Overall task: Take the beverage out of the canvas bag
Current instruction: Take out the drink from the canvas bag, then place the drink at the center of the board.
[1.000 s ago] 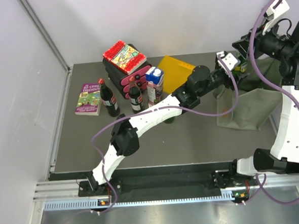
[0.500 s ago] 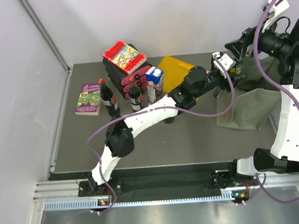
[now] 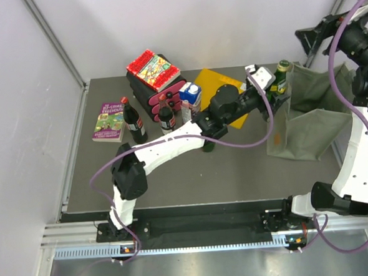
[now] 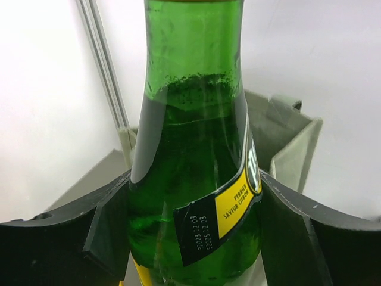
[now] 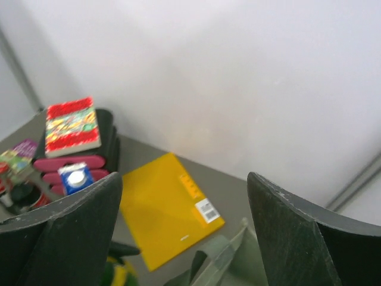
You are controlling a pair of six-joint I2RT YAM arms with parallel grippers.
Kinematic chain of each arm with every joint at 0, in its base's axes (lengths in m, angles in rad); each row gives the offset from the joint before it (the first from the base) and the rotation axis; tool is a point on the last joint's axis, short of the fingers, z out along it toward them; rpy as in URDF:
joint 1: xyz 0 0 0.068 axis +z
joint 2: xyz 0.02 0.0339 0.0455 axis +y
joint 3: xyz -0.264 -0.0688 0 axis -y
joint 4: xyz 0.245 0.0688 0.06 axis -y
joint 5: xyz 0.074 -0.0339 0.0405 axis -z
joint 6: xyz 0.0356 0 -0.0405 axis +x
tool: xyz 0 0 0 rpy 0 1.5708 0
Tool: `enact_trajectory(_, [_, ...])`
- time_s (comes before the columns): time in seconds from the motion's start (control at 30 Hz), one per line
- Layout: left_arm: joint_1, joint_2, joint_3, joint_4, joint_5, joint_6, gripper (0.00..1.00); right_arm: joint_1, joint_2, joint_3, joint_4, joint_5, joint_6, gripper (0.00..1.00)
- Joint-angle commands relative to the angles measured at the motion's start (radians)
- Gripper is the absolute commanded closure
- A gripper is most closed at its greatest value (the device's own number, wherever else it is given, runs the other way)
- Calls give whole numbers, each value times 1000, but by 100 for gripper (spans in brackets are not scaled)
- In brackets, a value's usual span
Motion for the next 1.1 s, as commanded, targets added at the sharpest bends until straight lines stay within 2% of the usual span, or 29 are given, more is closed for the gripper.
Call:
enact_trajectory(0.0, [8, -214, -93, 254, 0, -11, 100, -62, -24, 25, 100, 59, 85, 15])
enact_trajectory(0.17, [6, -346, -277, 267, 48, -5, 100, -93, -73, -119, 151, 45, 104, 15])
enact_trajectory(0.33, [11, -492, -468, 250, 98, -3, 100, -93, -136, -273, 174, 39, 46, 14])
enact_trajectory(0.53, [23, -673, -738, 262, 78, -22, 100, -93, -223, -509, 252, 26, -17, 13])
enact_trajectory(0.73, [55, -849, -985, 254, 43, -61, 100, -93, -263, -613, 286, 33, -48, 12])
enact_trajectory(0.93, [136, -1020, -1251, 306, -23, -89, 100, -94, -301, -707, 315, 46, -79, 11])
enact_trajectory(1.07, [234, -1043, -1360, 383, -9, -110, 100, -94, -333, -767, 344, 48, -89, 11])
